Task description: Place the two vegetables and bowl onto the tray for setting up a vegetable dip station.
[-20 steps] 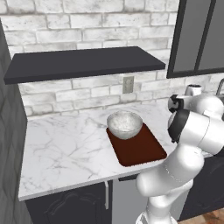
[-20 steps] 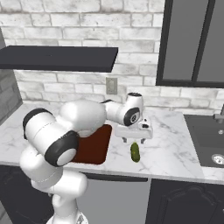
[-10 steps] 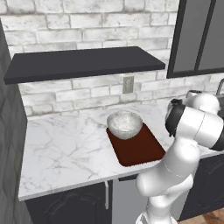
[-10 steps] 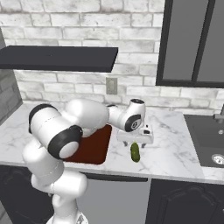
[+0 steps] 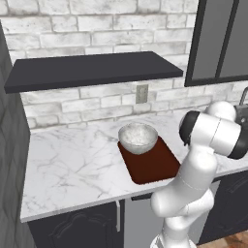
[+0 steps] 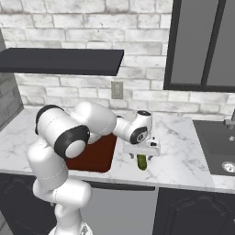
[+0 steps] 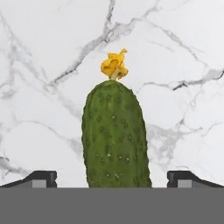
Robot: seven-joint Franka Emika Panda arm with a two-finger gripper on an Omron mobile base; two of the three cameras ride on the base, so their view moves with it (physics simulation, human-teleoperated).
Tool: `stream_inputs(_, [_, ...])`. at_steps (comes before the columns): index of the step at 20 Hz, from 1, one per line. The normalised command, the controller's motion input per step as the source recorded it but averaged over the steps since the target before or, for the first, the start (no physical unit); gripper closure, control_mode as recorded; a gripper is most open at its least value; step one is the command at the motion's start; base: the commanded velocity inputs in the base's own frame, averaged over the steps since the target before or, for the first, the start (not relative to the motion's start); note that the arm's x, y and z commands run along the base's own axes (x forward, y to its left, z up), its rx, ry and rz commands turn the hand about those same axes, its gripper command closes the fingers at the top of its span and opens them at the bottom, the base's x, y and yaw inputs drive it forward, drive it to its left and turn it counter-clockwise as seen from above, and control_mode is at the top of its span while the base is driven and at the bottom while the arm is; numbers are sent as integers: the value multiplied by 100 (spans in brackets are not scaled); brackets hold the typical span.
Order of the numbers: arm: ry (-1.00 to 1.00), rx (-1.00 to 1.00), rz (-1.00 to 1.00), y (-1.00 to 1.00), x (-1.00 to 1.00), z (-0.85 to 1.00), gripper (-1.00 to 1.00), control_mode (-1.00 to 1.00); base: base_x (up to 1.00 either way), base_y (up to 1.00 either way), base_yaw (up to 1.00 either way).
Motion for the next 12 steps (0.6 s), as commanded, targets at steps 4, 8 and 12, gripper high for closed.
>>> stream_inputs(4, [0,0,0,0,1,-27,100,-100,0,0,0])
stream_inputs(8, [0,0,0,0,1,-21,100,-100,0,0,0])
stream_inputs(12, [-1,0,0,0,0,-7,100,-100,0,0,0])
